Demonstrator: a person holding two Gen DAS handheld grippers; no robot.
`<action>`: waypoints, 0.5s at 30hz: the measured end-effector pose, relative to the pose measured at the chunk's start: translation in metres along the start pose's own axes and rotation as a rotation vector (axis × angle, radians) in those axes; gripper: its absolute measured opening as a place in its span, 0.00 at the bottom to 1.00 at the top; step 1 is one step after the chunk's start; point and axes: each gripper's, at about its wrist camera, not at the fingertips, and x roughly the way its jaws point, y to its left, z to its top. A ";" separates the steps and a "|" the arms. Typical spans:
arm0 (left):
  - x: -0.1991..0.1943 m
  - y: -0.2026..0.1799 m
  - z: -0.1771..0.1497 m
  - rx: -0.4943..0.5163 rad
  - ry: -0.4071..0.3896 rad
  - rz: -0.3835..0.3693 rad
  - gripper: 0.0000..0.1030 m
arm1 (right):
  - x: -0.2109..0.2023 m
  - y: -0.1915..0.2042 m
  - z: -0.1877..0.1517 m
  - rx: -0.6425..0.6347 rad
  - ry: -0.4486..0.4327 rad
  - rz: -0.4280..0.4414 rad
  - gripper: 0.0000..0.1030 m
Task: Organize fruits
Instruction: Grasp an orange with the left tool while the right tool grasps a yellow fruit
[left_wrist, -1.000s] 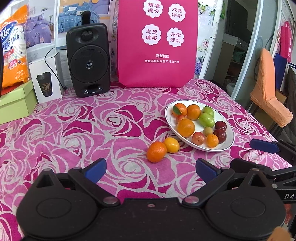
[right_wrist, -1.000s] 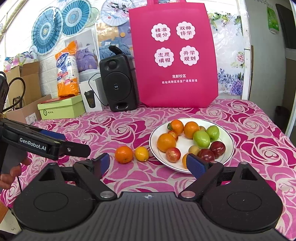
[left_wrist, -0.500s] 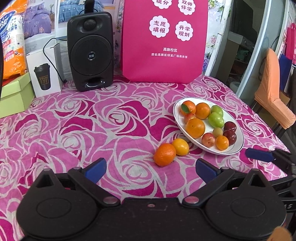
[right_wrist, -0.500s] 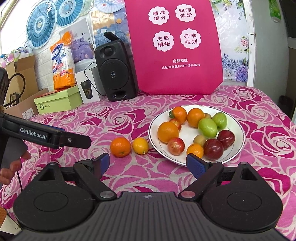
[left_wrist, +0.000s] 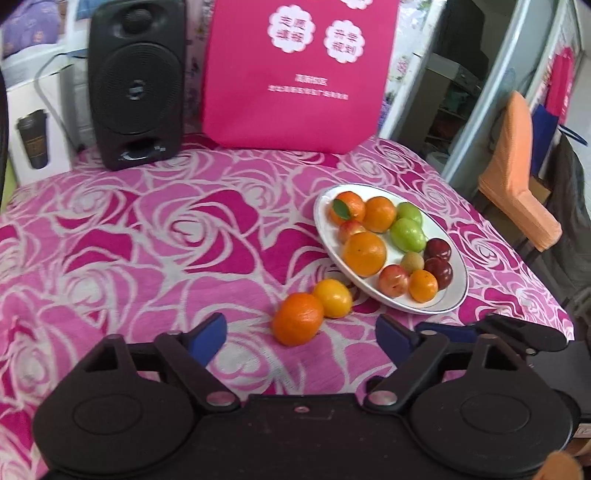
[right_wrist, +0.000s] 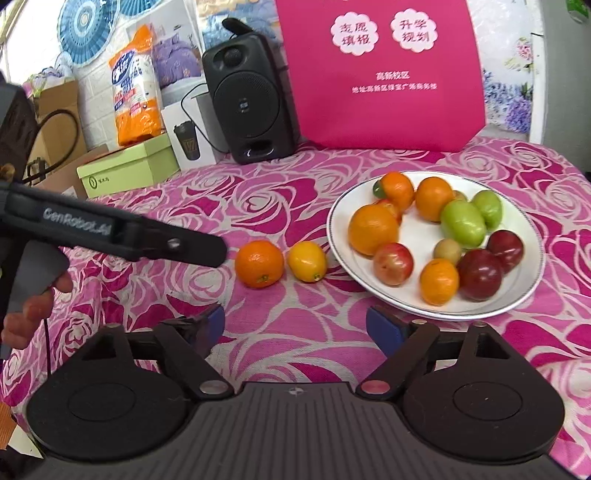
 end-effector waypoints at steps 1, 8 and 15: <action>0.004 -0.001 0.001 0.012 0.005 -0.004 1.00 | 0.003 0.000 0.000 -0.001 0.008 0.000 1.00; 0.030 0.000 0.007 0.018 0.046 -0.019 1.00 | 0.014 -0.005 0.000 0.011 0.043 -0.028 0.93; 0.039 0.009 0.007 0.002 0.066 -0.038 0.99 | 0.022 -0.008 0.002 0.018 0.045 -0.032 0.75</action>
